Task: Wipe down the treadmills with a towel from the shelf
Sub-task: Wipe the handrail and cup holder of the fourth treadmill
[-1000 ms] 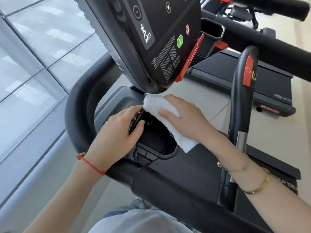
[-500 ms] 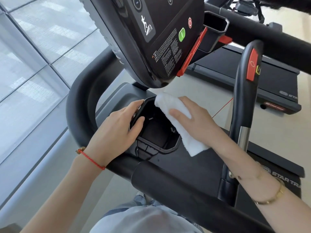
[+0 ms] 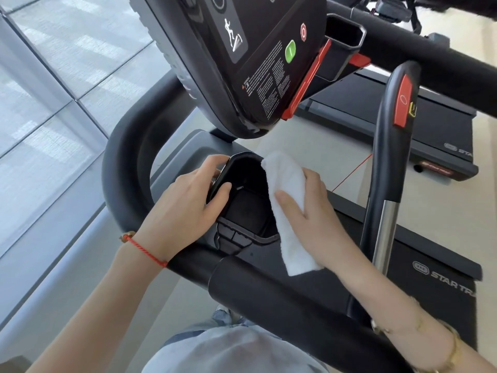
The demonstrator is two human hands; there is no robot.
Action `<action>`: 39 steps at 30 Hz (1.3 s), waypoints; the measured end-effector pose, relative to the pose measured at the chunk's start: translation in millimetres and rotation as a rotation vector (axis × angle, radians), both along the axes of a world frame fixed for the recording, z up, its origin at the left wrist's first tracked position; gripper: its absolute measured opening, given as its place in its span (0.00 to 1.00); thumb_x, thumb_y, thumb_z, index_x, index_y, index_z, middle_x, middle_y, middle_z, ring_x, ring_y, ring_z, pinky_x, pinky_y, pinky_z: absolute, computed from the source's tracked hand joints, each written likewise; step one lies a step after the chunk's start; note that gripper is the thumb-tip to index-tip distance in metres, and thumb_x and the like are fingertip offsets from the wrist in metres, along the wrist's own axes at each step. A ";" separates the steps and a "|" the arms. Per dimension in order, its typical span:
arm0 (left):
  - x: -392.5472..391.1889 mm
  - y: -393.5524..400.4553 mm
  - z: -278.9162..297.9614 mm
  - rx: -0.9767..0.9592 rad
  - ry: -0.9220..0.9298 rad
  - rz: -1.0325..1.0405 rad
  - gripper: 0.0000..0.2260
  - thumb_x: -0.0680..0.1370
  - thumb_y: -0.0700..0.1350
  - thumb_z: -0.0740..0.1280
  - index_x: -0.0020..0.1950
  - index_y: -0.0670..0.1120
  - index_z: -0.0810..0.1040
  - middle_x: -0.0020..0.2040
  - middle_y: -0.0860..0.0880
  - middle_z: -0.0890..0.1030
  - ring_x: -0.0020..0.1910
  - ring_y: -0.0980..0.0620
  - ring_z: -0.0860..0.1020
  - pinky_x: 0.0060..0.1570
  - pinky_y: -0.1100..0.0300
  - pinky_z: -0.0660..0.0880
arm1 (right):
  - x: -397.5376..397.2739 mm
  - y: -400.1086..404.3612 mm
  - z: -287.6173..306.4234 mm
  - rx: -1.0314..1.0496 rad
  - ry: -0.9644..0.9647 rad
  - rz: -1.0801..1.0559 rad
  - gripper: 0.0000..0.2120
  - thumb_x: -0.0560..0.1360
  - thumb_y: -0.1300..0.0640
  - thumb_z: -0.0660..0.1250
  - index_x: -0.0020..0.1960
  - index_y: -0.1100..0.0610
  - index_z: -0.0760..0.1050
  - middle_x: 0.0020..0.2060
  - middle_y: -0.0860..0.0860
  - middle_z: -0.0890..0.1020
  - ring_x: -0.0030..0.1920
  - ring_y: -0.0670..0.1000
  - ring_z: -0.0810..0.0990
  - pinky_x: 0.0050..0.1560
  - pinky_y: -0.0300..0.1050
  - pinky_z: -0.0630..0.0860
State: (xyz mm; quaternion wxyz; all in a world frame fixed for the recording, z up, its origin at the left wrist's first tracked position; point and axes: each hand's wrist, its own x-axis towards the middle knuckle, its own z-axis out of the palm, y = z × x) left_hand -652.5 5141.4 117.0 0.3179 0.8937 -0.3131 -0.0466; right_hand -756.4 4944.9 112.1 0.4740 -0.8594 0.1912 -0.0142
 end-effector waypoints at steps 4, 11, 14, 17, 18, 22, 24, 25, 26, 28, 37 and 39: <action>-1.0 0.9 -1.9 0.017 -0.011 -0.011 0.18 0.80 0.54 0.57 0.71 0.55 0.65 0.57 0.55 0.82 0.51 0.54 0.81 0.52 0.55 0.78 | -5.3 10.0 -4.1 0.053 -0.014 -0.071 0.19 0.78 0.40 0.58 0.66 0.42 0.57 0.59 0.43 0.65 0.55 0.29 0.67 0.45 0.28 0.64; -3.5 2.4 0.2 0.013 -0.011 -0.022 0.19 0.81 0.53 0.58 0.71 0.54 0.65 0.56 0.54 0.82 0.46 0.52 0.82 0.51 0.49 0.79 | 27.3 -21.2 6.7 -0.127 0.026 0.154 0.15 0.81 0.46 0.57 0.64 0.51 0.65 0.55 0.50 0.73 0.50 0.45 0.73 0.44 0.34 0.66; -5.0 1.9 1.3 0.029 -0.010 -0.019 0.19 0.81 0.54 0.57 0.72 0.55 0.65 0.57 0.54 0.82 0.47 0.52 0.82 0.51 0.48 0.79 | 13.7 -19.1 -0.1 -0.125 0.017 0.153 0.19 0.80 0.44 0.56 0.69 0.46 0.59 0.56 0.45 0.67 0.51 0.37 0.70 0.43 0.32 0.64; -5.2 1.1 2.4 0.046 -0.002 -0.017 0.20 0.81 0.54 0.56 0.73 0.54 0.64 0.56 0.54 0.82 0.47 0.51 0.81 0.52 0.48 0.79 | 21.3 -27.9 5.3 -0.217 0.041 0.246 0.19 0.80 0.43 0.57 0.68 0.46 0.59 0.55 0.45 0.68 0.50 0.41 0.71 0.43 0.35 0.64; -5.0 1.5 2.2 0.045 0.004 -0.017 0.20 0.81 0.54 0.56 0.73 0.54 0.64 0.56 0.54 0.82 0.47 0.51 0.81 0.51 0.47 0.79 | 28.8 -31.9 8.3 -0.272 0.039 0.296 0.19 0.80 0.43 0.57 0.67 0.47 0.61 0.55 0.46 0.70 0.50 0.45 0.72 0.43 0.38 0.65; -5.8 1.3 1.3 0.047 0.014 -0.012 0.20 0.81 0.56 0.56 0.73 0.55 0.63 0.52 0.54 0.82 0.46 0.52 0.81 0.48 0.48 0.79 | 61.1 -38.4 19.3 -0.330 0.022 0.473 0.19 0.80 0.44 0.59 0.68 0.48 0.63 0.51 0.41 0.73 0.50 0.47 0.73 0.45 0.38 0.66; -6.3 0.4 1.2 0.047 0.008 -0.003 0.20 0.81 0.56 0.55 0.73 0.55 0.62 0.50 0.55 0.81 0.43 0.53 0.80 0.47 0.48 0.79 | 71.5 -37.8 21.1 -0.359 0.022 0.521 0.20 0.80 0.44 0.60 0.69 0.48 0.63 0.45 0.37 0.72 0.47 0.46 0.72 0.44 0.33 0.65; -6.5 -0.6 1.1 0.047 0.008 -0.002 0.20 0.81 0.56 0.55 0.73 0.55 0.62 0.50 0.54 0.81 0.42 0.53 0.80 0.46 0.48 0.79 | 74.4 -37.3 21.3 -0.377 0.022 0.531 0.20 0.80 0.44 0.60 0.69 0.48 0.64 0.43 0.37 0.72 0.47 0.47 0.72 0.43 0.32 0.65; -6.7 -0.6 1.5 0.048 0.008 -0.002 0.20 0.81 0.56 0.55 0.72 0.55 0.62 0.51 0.54 0.81 0.43 0.53 0.80 0.47 0.48 0.79 | 76.4 -35.6 21.2 -0.391 0.020 0.533 0.20 0.79 0.44 0.61 0.69 0.48 0.64 0.42 0.38 0.72 0.46 0.48 0.72 0.42 0.35 0.65; -6.8 -0.8 1.8 0.052 0.014 0.000 0.20 0.81 0.56 0.55 0.72 0.56 0.62 0.52 0.54 0.82 0.44 0.53 0.81 0.47 0.47 0.79 | 76.2 -31.9 21.1 -0.416 0.005 0.511 0.19 0.79 0.44 0.61 0.67 0.49 0.66 0.40 0.40 0.73 0.45 0.49 0.73 0.41 0.43 0.65; -8.3 -2.5 6.6 0.078 0.036 0.024 0.21 0.80 0.56 0.55 0.73 0.56 0.63 0.56 0.56 0.81 0.50 0.53 0.81 0.50 0.48 0.79 | 55.1 -41.6 14.7 -0.367 0.061 0.435 0.09 0.80 0.44 0.59 0.55 0.47 0.65 0.36 0.39 0.71 0.38 0.40 0.71 0.35 0.37 0.62; -8.5 -2.5 6.6 0.075 0.031 0.018 0.22 0.80 0.56 0.54 0.73 0.55 0.63 0.54 0.55 0.82 0.48 0.53 0.80 0.49 0.48 0.79 | 70.0 -37.7 20.6 -0.364 0.104 0.508 0.11 0.80 0.43 0.59 0.53 0.49 0.64 0.36 0.42 0.72 0.38 0.43 0.72 0.35 0.41 0.63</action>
